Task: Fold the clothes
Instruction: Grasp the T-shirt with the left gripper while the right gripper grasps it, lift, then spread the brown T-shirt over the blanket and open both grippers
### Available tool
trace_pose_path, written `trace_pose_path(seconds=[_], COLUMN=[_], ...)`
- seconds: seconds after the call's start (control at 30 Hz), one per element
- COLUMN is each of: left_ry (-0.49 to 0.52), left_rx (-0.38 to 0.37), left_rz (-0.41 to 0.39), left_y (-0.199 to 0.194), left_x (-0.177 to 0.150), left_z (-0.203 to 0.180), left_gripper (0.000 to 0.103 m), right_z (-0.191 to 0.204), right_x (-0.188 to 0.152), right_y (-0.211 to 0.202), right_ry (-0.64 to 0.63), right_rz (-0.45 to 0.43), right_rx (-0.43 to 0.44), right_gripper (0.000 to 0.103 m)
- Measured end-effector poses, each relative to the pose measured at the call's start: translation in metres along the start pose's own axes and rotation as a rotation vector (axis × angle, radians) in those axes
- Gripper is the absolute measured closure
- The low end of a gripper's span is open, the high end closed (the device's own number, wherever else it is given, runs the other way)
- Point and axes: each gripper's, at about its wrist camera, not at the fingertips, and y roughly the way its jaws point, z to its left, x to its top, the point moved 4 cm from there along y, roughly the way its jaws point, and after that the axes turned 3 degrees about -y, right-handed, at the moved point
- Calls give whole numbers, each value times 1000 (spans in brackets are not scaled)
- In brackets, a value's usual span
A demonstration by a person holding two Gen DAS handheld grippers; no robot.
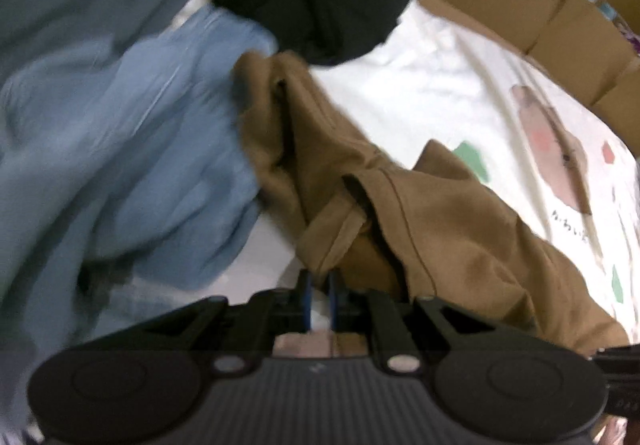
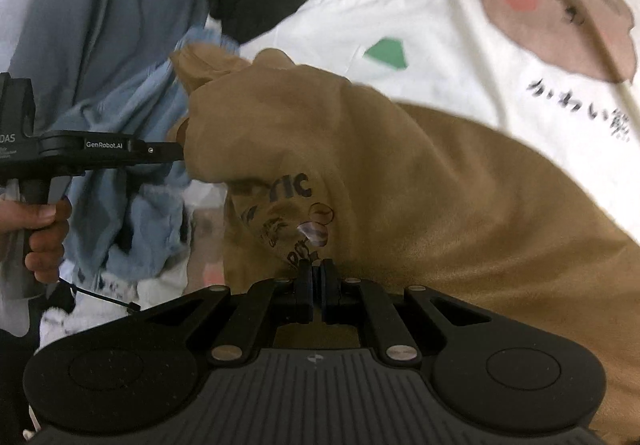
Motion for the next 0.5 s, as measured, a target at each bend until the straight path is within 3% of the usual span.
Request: trace_pose_path(seconds=[0.33,0.5], left_ry=[-74,-117], left_rx=[91,111], left_rz=[81,29], left_y=[-2,-26], left_x=[-34,-22], left_z=[36,42], left_gripper=[93,84], right_z=[15,14], right_x=[-23,-2], right_y=[22,4], right_ry=[-48,-46], right_rz=[86,41], right_rx=[13,33], right_gripper=[100,86])
